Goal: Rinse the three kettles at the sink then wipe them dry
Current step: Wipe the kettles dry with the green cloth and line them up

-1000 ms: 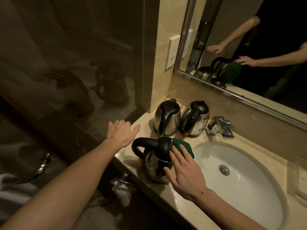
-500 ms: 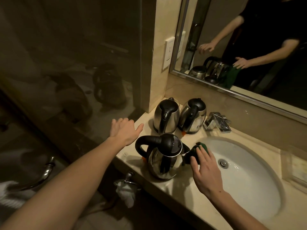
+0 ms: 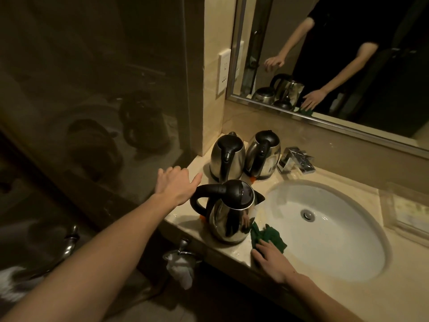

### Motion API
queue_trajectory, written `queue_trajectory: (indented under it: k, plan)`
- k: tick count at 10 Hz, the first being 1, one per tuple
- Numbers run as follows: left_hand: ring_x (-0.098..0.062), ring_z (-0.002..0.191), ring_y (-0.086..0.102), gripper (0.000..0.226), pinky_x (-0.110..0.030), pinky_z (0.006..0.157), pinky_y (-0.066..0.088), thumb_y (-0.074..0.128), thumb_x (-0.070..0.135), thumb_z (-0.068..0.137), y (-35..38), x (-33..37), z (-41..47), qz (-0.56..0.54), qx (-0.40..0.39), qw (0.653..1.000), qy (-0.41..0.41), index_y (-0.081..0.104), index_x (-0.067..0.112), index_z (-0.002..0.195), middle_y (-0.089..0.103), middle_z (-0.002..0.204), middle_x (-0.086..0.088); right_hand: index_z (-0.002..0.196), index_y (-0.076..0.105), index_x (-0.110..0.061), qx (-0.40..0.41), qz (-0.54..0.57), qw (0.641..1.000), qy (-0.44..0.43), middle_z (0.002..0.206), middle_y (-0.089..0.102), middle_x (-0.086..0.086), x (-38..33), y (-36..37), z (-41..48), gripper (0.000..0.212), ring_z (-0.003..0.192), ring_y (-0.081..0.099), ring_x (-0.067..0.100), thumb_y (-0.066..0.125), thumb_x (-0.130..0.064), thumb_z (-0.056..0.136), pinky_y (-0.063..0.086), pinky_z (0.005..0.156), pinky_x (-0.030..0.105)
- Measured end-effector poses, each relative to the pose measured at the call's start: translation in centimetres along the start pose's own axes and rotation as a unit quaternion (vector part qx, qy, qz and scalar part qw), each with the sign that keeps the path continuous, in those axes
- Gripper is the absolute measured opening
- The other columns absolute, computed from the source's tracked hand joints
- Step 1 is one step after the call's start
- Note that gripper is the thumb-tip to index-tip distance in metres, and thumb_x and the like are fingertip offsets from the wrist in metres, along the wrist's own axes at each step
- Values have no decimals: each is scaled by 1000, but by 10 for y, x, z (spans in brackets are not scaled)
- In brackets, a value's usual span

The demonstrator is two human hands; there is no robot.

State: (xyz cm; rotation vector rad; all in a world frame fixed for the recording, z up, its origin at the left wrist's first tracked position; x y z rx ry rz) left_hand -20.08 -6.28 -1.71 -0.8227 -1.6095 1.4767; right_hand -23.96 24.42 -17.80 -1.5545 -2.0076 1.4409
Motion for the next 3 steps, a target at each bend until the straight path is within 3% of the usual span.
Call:
queue_trajectory:
  k: [1,2,3]
  plan:
    - [-22,96,57,60,-48,103,37,24,60,102,-8,0,-6,-38,17,999,-8,62,15,95,64,103,-4,101,69,-18,107,62,992,13,108,66,0,-10,-32,-12,40,104,60,19,37,-42,101,45,85,29]
    - [-17,81,53,53,-49,102,38,29,58,103,-13,-1,-10,-122,27,992,-33,53,18,77,60,83,1,86,69,-12,218,138,965,42,86,69,4,-20,-70,-27,47,81,62,22,37,-44,100,51,77,38]
    - [-19,72,55,58,-45,90,45,36,55,103,-16,5,-19,-292,31,953,-69,55,10,71,59,74,-3,87,69,-12,255,328,910,-1,90,70,3,-49,-112,-43,47,83,65,22,35,-39,102,53,80,43]
Point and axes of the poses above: each hand's wrist, its own z-axis towards the middle knuckle, its own y-axis out of the palm, x = y × z, the point moved 6 cm from there along z, towards the middle knuckle
